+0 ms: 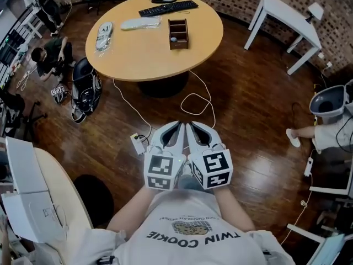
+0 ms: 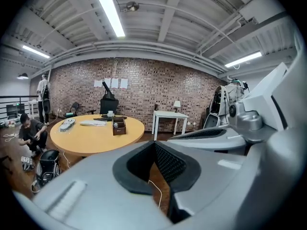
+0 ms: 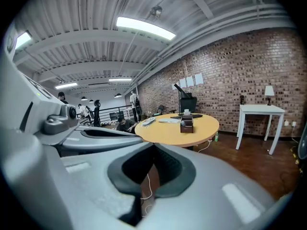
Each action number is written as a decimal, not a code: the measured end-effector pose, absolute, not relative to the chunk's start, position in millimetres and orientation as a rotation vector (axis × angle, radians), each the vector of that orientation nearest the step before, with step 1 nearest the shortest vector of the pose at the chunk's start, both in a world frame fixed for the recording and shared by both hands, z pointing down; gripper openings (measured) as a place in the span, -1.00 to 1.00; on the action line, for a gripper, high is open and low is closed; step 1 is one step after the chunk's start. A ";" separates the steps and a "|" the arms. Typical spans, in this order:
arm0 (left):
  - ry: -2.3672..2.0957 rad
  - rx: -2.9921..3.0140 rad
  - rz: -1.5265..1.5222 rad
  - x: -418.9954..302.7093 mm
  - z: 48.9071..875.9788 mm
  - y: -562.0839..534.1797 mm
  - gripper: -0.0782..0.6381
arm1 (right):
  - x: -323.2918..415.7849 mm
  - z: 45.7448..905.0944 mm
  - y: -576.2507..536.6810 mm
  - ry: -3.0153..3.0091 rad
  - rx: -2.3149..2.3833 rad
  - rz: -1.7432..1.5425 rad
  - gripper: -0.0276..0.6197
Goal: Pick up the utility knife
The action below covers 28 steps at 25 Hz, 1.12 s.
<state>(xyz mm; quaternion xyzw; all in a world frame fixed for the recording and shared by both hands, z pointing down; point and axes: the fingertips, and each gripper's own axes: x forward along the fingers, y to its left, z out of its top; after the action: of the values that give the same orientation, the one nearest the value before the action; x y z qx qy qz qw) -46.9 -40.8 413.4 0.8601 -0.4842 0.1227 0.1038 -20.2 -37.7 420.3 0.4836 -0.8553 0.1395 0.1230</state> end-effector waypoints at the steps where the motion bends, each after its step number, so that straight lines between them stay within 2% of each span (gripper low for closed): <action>1: -1.431 2.535 0.365 -42.1 413.1 -48.7 -0.76 | -15.7 420.3 -45.5 -2.498 1.407 0.410 -0.91; 14: -1.509 2.530 0.400 0.4 411.1 -116.7 -0.76 | 24.9 421.5 -116.2 -2.552 1.364 0.417 -0.91; 28: -1.523 2.527 0.389 -1.8 415.3 -185.5 -0.76 | 25.5 423.1 -184.1 -2.554 1.374 0.397 -0.91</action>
<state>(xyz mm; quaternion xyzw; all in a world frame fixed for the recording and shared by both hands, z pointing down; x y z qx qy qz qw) -1.8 -185.5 415.3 0.8463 -0.5099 0.1304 0.0826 25.5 -184.1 423.1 0.4665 -0.8676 0.1350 0.1069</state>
